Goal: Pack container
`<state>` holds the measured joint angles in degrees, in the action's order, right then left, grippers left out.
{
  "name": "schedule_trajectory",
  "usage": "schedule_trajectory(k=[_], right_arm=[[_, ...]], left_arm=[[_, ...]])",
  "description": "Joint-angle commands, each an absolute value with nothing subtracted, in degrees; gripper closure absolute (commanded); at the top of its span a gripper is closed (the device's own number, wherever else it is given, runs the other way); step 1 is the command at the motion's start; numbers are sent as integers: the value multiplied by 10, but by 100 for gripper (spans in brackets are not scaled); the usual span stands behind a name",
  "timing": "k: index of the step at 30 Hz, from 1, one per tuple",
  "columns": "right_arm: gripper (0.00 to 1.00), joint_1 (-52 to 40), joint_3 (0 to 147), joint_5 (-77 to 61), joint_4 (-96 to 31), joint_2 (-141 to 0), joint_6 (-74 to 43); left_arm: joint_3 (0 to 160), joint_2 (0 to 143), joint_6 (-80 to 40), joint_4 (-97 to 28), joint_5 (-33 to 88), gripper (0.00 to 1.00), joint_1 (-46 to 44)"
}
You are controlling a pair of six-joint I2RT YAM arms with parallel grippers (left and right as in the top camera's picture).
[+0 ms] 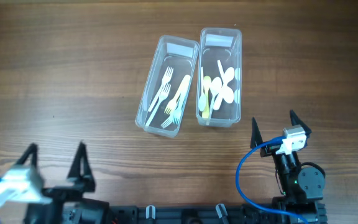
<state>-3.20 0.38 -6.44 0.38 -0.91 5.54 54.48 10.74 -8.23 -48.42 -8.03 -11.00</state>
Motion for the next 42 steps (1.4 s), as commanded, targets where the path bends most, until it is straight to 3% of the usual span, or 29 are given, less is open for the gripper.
schedule_trajectory(k=[1,11,28,42], right_arm=[[0,-29,3,-73,6,-3,60],[0,-29,3,-73,6,-3,60],[0,-29,3,-73,6,-3,60],[0,-29,3,-74,6,-3,60]], left_arm=[[421,60,-82,-408,-58,0,-98],[156,32,-82,-156,-46,0,-98],[54,2,-82,-152,-25,0,-96],[47,2,-63,-150,4,0,-37]])
